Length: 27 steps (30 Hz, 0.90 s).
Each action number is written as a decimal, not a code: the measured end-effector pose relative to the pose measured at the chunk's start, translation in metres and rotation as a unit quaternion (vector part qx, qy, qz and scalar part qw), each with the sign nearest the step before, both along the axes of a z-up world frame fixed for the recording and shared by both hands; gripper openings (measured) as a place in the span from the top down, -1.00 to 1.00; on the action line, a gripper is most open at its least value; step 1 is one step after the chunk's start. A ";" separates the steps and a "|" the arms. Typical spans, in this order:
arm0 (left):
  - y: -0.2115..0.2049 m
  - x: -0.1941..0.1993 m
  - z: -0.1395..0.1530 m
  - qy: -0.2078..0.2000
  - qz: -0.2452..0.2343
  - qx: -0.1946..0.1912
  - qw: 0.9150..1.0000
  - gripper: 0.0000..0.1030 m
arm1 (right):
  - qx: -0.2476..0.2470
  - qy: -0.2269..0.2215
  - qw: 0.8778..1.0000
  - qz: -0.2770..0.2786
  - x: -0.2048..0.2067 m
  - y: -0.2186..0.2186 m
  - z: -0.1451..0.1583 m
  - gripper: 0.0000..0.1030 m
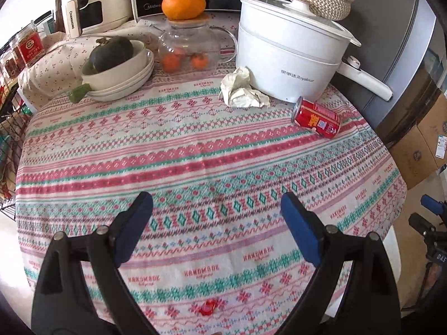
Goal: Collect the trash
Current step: 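Move the left gripper to the crumpled tissue beside the white pot and grasp it, then grasp the red soda can with the right gripper while the left gripper holds the tissue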
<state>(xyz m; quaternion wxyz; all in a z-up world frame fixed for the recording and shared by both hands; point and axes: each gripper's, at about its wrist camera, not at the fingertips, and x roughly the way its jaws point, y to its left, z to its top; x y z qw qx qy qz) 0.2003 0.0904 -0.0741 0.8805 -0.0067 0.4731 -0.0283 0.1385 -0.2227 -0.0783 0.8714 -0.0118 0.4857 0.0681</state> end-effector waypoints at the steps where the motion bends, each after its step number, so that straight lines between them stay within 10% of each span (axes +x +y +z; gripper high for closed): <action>1: -0.001 0.009 -0.003 -0.009 -0.002 0.003 1.000 -0.80 | -0.001 0.002 1.000 -0.001 0.003 -0.001 -0.002 -0.56; 14: -0.015 0.127 -0.040 -0.048 0.009 -0.046 0.998 -0.66 | 0.052 0.010 0.998 0.039 0.056 -0.011 -0.015 -0.59; 27: 0.002 0.178 -0.078 -0.027 0.022 -0.204 0.978 0.03 | 0.018 -0.013 0.985 0.172 0.163 0.033 -0.060 -0.60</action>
